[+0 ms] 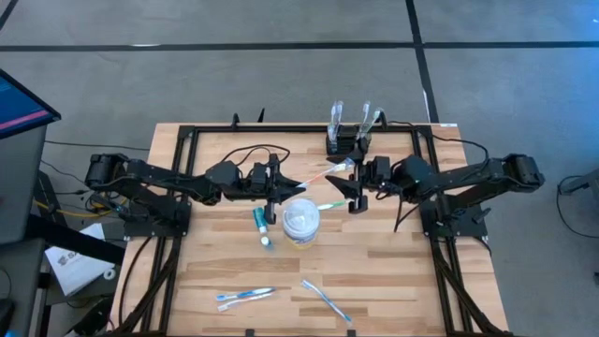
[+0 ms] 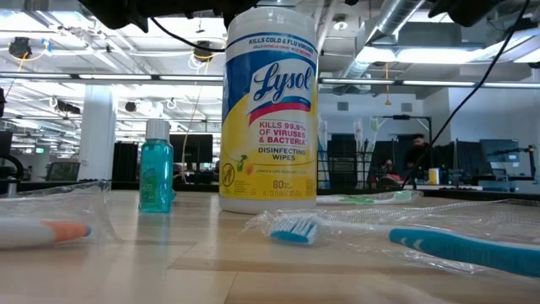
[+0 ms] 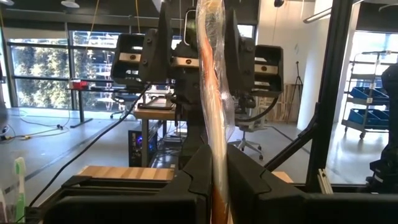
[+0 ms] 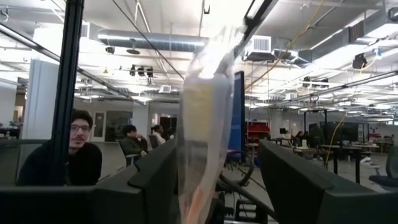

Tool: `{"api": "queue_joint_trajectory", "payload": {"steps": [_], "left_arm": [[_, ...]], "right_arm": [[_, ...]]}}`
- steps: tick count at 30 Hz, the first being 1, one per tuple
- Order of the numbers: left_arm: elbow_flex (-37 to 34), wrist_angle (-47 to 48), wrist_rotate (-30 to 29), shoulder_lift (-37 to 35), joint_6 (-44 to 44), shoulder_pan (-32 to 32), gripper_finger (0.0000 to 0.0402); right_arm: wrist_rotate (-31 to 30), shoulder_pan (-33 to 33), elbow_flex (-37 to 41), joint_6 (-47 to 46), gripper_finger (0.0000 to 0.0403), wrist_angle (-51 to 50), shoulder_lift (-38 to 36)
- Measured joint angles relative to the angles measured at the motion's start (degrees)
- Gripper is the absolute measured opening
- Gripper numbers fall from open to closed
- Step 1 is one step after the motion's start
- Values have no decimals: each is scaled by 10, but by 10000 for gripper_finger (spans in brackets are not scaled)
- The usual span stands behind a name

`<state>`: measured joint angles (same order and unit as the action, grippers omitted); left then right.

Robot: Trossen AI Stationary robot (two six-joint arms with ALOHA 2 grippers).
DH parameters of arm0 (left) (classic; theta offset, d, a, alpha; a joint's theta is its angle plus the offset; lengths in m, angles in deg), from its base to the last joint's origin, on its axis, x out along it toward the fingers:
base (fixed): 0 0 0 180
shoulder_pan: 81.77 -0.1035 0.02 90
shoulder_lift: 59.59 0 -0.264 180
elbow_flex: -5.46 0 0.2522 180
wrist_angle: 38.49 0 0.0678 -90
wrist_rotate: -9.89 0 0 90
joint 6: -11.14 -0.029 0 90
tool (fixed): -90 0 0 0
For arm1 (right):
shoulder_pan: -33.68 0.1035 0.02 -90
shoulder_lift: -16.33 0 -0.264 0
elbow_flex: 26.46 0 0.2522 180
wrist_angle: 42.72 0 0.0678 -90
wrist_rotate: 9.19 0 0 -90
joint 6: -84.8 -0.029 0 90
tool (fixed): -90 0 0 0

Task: Pick & Place toothbrushing station
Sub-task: Put the top orange toothbrush into the black mesh organizer

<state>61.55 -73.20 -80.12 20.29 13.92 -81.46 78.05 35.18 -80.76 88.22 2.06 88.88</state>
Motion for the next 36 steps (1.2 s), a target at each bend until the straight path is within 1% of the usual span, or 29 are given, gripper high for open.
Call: {"api": "queue_joint_trajectory", "payload": {"steps": [3,6,9,12,13,17,20,25,32,36], "left_arm": [[0,0,0,0,0,0,16],[0,0,0,0,0,0,16],[0,0,0,0,0,0,16],[0,0,0,0,0,0,17],[0,0,0,0,0,0,18],[0,0,0,0,-2,0,21],[0,0,0,0,-1,-1,31],[0,1,0,0,18,-1,62],[0,1,0,0,9,-10,102],[0,11,2,0,9,-25,128]], "right_arm": [[0,0,0,0,187,6,0],[0,0,0,0,148,2,0],[0,0,0,0,95,-3,0],[0,0,0,22,25,-3,0],[1,0,0,35,15,-2,0],[1,4,0,44,8,0,0],[1,4,0,42,6,0,0],[0,4,0,42,4,-6,0],[-3,2,0,41,1,-22,-4],[-33,-4,0,41,1,-75,-25]]}}
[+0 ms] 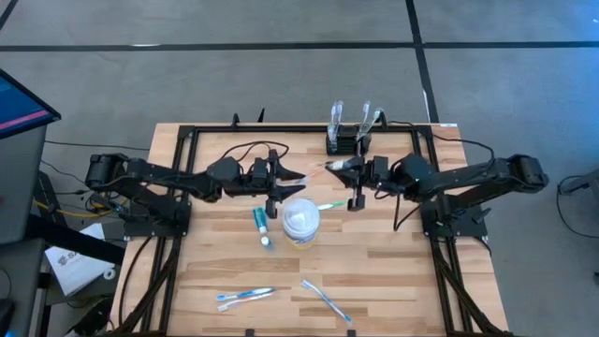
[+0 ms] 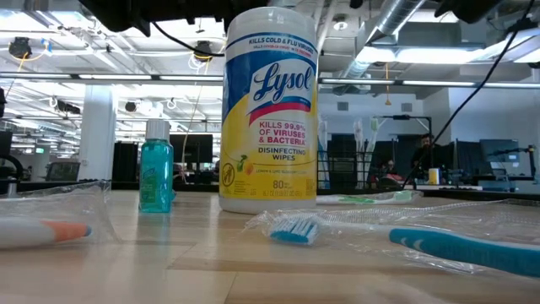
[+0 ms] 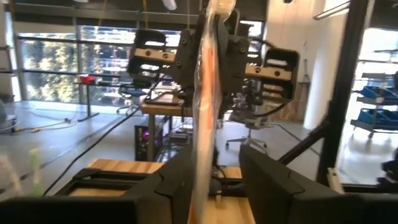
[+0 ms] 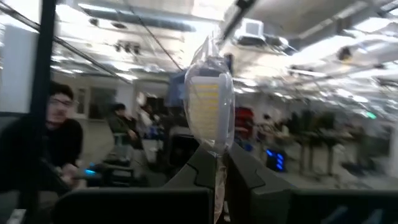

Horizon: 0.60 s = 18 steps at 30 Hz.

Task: Pick & Place toothbrushing station
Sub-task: Put the top orange toothbrush into the black mesh organizer

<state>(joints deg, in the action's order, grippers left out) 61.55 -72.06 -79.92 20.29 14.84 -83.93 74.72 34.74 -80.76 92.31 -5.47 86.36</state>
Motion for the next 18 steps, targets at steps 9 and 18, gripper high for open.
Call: {"api": "queue_joint_trajectory", "payload": {"steps": [9,18], "left_arm": [[0,5,-2,0,2,-2,163],[0,11,-2,0,2,0,159]], "right_arm": [[-82,-30,0,0,1,-149,-70],[-161,-72,0,-3,1,-255,-95]]}}
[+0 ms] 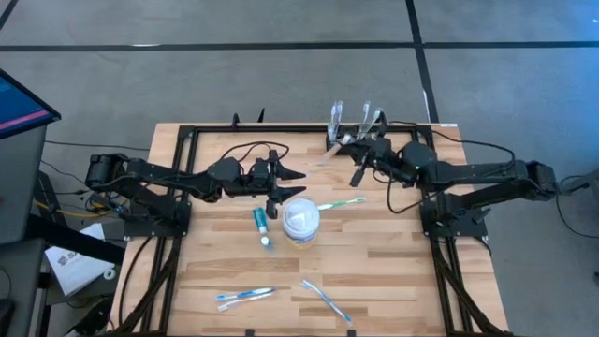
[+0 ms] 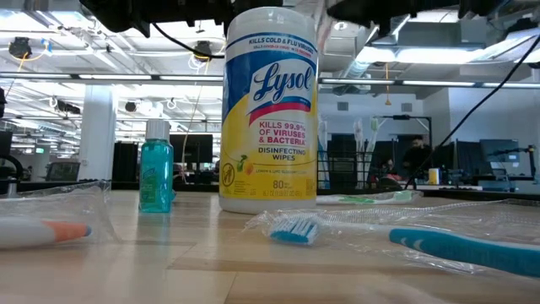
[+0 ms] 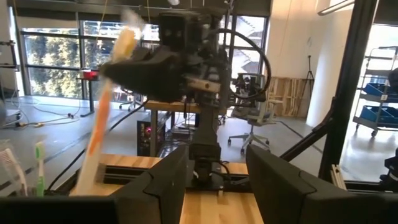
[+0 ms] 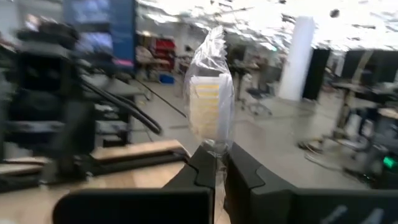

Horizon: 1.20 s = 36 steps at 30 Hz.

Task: Pick & Place toothbrushing station
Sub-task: Put the top orange toothbrush into the black mesh organizer

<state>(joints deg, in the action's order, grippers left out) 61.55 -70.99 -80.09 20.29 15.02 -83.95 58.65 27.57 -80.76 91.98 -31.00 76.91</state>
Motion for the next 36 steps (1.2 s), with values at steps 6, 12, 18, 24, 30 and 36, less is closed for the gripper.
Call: {"api": "queue_joint_trajectory", "payload": {"steps": [6,12,18,24,30,36], "left_arm": [[0,3,0,0,-2,0,158],[0,5,0,0,-2,0,158],[0,6,0,0,-2,0,158],[0,10,0,0,-2,0,158],[0,11,0,0,-2,-2,158],[0,11,0,0,-2,-2,158]], "right_arm": [[-9,-52,0,-30,0,-54,0],[-24,-104,0,-41,0,-103,0],[-24,-153,15,-43,0,-119,0],[-25,-202,30,-57,0,-118,0],[-35,-243,54,-58,0,-118,0],[-34,-270,56,-58,1,-114,0]]}}
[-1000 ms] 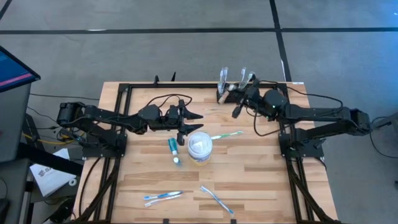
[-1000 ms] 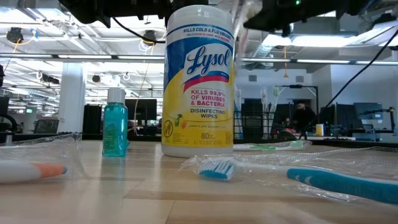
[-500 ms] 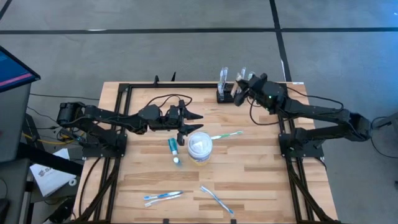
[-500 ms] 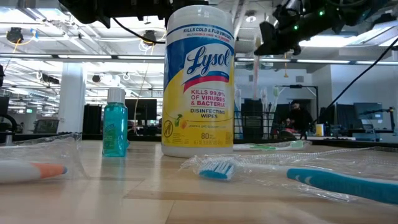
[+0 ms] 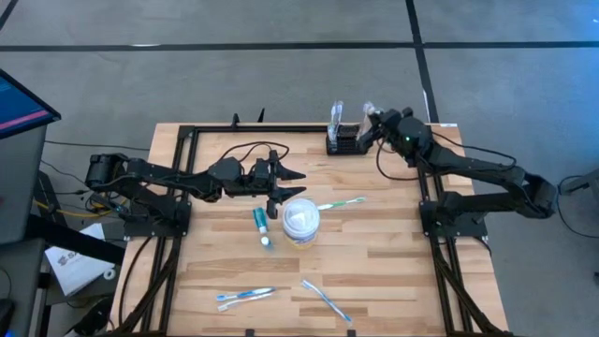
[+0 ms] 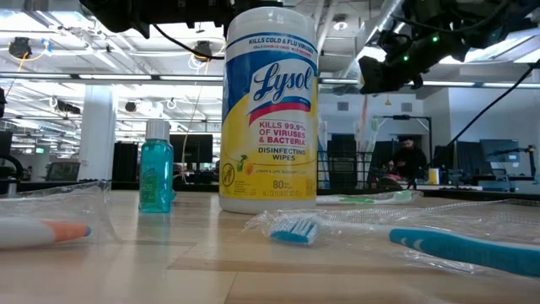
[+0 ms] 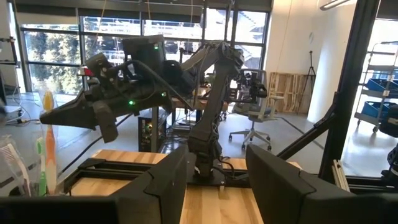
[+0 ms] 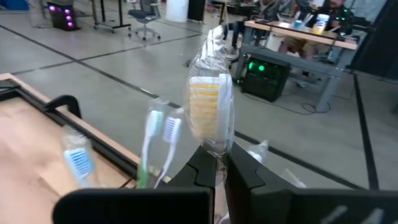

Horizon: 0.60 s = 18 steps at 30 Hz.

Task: Pick & Place toothbrushing station
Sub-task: Put the top orange toothbrush into the black mesh organizer

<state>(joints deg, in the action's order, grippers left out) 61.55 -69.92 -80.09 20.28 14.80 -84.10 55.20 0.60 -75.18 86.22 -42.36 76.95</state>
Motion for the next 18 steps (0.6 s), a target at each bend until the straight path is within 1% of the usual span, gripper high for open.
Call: {"api": "queue_joint_trajectory", "payload": {"steps": [6,12,18], "left_arm": [[0,0,0,0,-7,0,158],[0,0,0,0,-21,0,158],[0,0,0,0,-21,0,158]], "right_arm": [[0,-23,0,0,1,-16,2],[1,-32,0,0,1,-17,6],[2,-35,0,-14,2,-14,42]]}}
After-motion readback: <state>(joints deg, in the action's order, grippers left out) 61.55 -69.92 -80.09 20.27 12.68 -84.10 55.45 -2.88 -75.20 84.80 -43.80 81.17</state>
